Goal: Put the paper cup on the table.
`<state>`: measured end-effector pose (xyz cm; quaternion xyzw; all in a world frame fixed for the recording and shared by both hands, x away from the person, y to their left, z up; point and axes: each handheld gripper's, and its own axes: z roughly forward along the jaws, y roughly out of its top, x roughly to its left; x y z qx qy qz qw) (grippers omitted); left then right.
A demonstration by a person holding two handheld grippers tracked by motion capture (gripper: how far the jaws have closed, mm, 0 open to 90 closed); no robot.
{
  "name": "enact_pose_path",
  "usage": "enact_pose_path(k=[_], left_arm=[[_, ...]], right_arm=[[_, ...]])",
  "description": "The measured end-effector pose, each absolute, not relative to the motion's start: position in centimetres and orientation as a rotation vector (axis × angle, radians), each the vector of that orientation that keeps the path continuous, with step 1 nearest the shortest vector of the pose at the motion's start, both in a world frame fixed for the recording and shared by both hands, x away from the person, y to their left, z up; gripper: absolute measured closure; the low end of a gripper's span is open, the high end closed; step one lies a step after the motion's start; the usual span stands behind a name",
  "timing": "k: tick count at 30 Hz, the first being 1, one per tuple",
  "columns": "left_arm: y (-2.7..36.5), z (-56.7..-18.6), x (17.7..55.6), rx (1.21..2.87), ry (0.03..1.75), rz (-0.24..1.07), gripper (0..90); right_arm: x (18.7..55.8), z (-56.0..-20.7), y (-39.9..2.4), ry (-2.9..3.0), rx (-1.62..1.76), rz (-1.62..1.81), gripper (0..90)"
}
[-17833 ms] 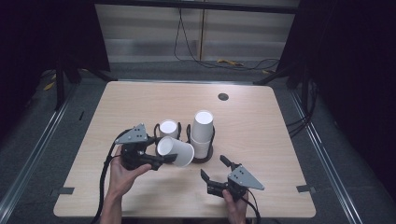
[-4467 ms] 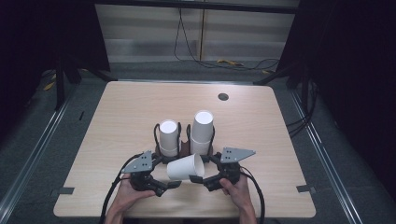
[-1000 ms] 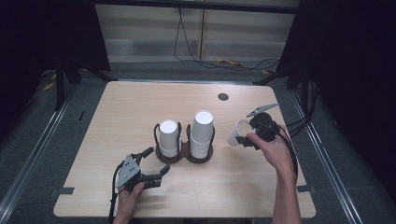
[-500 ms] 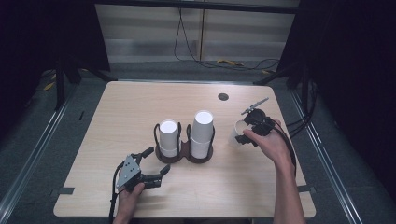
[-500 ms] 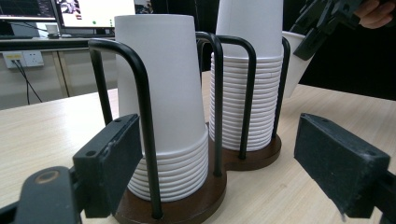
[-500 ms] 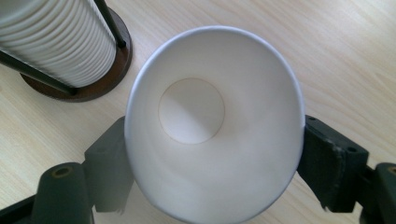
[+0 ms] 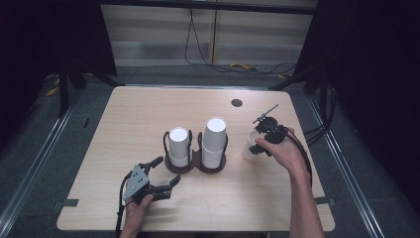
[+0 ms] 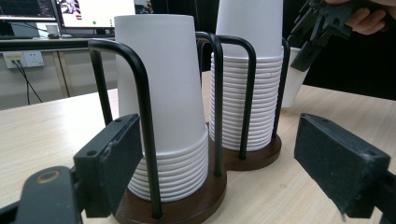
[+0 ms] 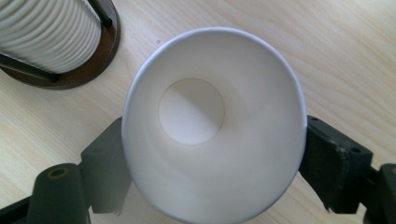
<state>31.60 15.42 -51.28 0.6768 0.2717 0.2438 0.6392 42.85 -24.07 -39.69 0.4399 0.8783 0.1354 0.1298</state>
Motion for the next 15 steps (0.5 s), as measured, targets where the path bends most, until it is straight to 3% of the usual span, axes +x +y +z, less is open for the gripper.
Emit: enact_pose_path(k=[15], left_arm=[[15.4,-51.3,31.6,1.541,0.615,0.549,15.3]], right_arm=[[43.1,-40.9,-23.5,2.559,1.256,0.316,18.1]])
